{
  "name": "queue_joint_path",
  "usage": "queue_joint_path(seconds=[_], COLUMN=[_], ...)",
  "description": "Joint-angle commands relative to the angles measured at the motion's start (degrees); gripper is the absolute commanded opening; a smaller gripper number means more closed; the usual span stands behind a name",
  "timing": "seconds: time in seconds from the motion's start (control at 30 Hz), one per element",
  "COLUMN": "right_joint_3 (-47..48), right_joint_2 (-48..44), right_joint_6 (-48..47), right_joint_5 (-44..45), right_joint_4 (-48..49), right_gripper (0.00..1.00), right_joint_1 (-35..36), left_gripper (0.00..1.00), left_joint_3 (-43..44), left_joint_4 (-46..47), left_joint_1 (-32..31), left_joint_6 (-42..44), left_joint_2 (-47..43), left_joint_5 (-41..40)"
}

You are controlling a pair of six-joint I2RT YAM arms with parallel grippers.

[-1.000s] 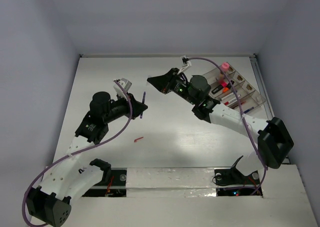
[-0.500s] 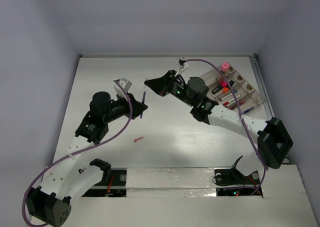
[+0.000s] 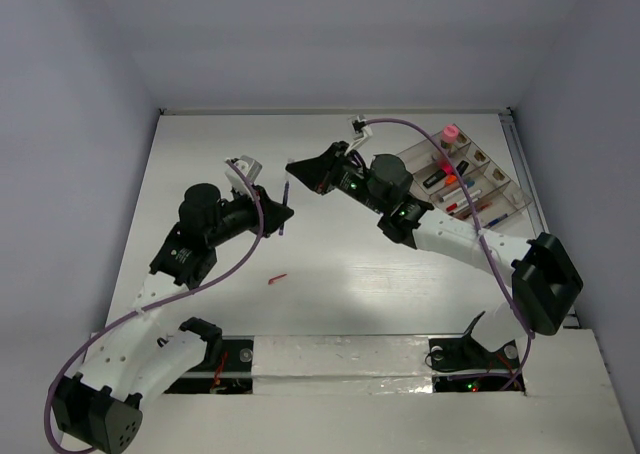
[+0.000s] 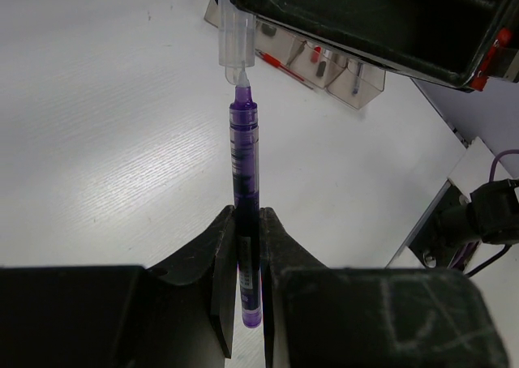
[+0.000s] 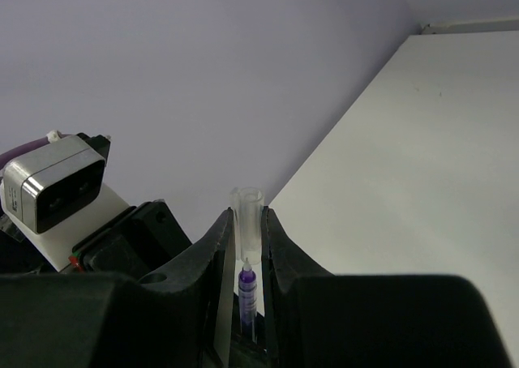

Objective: Sort the stationery into containers
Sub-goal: Close the pen cap on the pen.

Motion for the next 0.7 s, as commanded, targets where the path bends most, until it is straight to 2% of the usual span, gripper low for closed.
queue_joint_path(seconds=[0.0,0.67], right_joint_3=[1.90,-0.03], right_joint_2=[-0.65,-0.82], right_joint_6=[-1.39,-2.27], right_joint_5=[1.16,-0.95], right_joint_4=[1.13,-1.76], right_gripper=[0.00,0.00], right_joint_1=[0.57,3.29], left_gripper=[0.00,0.00], left_joint_3=[-0.05,0.13], left_joint_4=[1.75,1.49], left_joint_1=[-0.22,-0.22], left_joint_6=[0.08,0.44], left_joint_2=[-1.35,-2.22], left_joint_5=[-0.80,-2.82])
